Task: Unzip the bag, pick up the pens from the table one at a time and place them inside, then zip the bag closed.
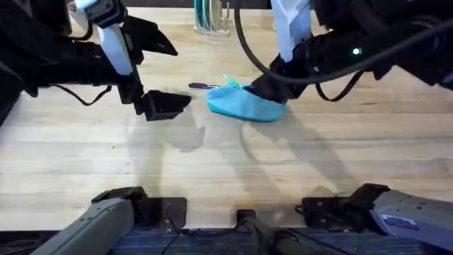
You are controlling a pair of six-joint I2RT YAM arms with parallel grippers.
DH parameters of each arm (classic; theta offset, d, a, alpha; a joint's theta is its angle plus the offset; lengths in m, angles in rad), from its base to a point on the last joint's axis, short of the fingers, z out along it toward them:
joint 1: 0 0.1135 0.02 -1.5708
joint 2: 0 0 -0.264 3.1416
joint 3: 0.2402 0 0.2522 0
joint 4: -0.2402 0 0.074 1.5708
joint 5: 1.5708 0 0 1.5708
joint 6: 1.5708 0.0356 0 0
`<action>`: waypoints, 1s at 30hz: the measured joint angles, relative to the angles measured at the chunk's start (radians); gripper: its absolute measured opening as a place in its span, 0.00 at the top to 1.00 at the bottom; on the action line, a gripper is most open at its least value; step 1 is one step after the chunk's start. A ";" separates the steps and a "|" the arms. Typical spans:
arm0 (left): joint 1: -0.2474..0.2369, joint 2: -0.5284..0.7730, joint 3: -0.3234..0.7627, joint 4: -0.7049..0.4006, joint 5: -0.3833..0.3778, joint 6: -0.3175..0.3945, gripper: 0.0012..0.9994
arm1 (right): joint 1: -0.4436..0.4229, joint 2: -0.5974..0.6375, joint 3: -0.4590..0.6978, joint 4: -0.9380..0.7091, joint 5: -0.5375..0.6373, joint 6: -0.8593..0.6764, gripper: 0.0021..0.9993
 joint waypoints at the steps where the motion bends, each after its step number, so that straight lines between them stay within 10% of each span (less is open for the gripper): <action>1: 0.000 0.000 0.000 -0.001 0.000 0.000 0.01 | 0.000 0.000 0.001 0.001 0.009 -0.001 0.92; 30: 0.000 0.000 0.000 -0.001 0.000 0.000 0.00 | -0.003 0.254 0.004 0.057 0.052 -0.449 0.97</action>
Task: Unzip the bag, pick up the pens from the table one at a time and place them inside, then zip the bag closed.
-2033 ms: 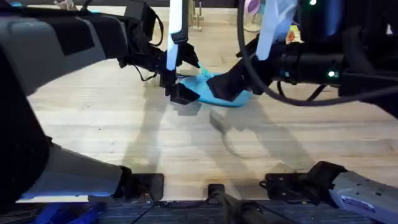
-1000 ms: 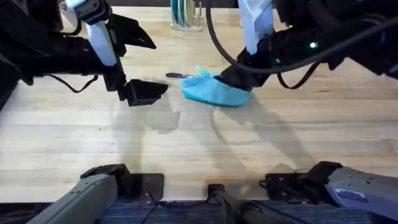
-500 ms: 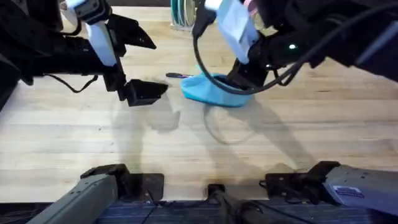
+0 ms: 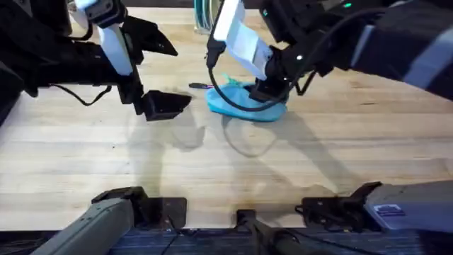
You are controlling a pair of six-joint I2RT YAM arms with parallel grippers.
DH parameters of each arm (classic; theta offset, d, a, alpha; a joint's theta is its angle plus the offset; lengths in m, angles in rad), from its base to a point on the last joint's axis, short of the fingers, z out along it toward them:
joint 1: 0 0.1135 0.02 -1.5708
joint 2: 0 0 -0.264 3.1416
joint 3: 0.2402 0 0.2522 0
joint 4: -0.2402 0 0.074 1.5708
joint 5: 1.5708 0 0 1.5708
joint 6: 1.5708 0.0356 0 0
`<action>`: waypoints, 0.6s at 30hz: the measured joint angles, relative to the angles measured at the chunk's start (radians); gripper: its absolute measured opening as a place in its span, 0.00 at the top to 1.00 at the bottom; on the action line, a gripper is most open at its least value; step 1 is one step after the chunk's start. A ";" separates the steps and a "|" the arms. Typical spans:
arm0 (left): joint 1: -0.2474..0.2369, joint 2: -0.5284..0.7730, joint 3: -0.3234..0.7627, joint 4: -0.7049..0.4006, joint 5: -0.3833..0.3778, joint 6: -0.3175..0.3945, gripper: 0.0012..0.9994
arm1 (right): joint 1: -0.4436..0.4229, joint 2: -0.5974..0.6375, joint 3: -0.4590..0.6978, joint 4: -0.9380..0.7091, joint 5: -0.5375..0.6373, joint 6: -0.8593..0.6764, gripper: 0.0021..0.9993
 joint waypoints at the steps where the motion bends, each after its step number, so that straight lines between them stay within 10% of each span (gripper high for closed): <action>1: 0.000 0.000 0.000 0.000 0.000 0.000 0.01 | 0.000 0.011 0.000 0.009 0.000 0.000 0.97; 12: 0.000 0.000 0.000 0.000 0.000 0.000 0.01 | -0.002 0.079 0.000 0.046 0.001 -0.007 0.96; 18: 0.000 0.000 0.000 0.000 0.000 0.000 0.01 | -0.003 0.079 0.000 0.047 0.004 -0.007 0.14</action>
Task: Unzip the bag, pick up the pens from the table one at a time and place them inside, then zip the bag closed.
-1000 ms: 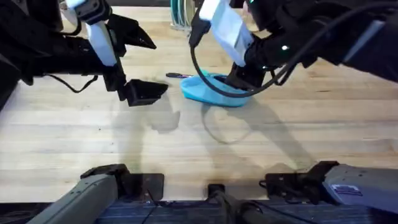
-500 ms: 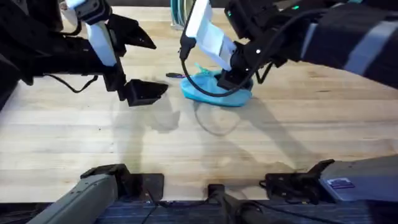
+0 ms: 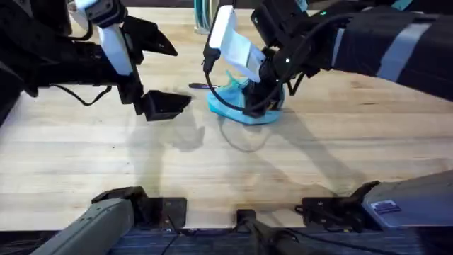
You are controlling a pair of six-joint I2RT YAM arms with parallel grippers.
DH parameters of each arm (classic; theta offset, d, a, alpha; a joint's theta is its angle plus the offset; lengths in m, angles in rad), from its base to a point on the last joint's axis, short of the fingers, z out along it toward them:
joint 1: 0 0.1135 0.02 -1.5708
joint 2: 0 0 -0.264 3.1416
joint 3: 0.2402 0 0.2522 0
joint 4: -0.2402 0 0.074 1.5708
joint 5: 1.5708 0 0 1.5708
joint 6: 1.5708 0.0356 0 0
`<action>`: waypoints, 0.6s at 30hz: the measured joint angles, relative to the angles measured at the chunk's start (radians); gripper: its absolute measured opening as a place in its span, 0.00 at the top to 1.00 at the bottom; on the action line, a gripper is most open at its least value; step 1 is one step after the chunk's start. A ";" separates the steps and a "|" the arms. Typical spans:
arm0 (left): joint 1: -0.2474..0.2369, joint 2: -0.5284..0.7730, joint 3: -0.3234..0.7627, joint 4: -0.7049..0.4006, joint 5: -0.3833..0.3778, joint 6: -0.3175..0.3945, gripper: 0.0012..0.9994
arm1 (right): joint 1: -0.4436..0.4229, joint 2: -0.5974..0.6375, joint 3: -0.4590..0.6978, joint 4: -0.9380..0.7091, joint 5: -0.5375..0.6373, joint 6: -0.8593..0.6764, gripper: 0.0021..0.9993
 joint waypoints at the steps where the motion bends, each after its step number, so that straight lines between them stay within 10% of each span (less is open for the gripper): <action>1: 0.000 0.000 0.000 0.000 0.000 0.000 0.01 | 0.000 0.000 0.000 0.000 0.000 -0.004 0.04; 18: 0.000 0.000 0.000 0.000 0.000 0.000 0.01 | -0.002 -0.031 0.000 -0.019 -0.046 -0.004 0.00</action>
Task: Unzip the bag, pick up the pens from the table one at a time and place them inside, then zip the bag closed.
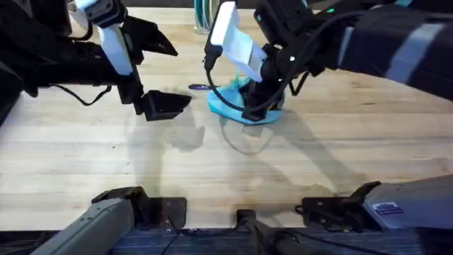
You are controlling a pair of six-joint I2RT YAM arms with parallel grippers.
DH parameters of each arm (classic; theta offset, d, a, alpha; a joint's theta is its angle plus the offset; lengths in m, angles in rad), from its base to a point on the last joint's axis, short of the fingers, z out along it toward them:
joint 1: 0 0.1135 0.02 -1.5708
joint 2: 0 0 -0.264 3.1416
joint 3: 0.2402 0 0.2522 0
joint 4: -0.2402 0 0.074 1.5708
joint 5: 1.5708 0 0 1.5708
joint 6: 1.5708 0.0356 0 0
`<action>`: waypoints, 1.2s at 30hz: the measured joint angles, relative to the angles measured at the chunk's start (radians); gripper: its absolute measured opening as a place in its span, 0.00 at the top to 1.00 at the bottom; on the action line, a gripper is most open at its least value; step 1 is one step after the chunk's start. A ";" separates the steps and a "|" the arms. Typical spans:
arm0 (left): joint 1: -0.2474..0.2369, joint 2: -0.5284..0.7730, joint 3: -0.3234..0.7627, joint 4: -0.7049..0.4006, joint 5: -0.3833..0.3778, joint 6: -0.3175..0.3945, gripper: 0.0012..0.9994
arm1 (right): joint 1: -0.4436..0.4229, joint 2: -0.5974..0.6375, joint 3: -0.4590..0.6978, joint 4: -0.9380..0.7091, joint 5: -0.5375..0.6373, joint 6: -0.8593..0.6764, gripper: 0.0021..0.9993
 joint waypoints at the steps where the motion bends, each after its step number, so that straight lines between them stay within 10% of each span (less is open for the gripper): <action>1: 0.000 0.000 0.000 0.000 0.000 0.000 0.01 | 0.000 -0.015 0.000 -0.008 -0.011 0.000 0.00; 23: -0.007 0.030 0.000 0.147 -0.197 -0.020 0.01 | 0.000 -0.404 0.000 -0.054 -0.071 0.286 0.00; 36: -0.159 0.215 0.000 0.306 -0.357 -0.030 0.01 | 0.000 -0.404 0.000 -0.007 -0.025 0.333 0.00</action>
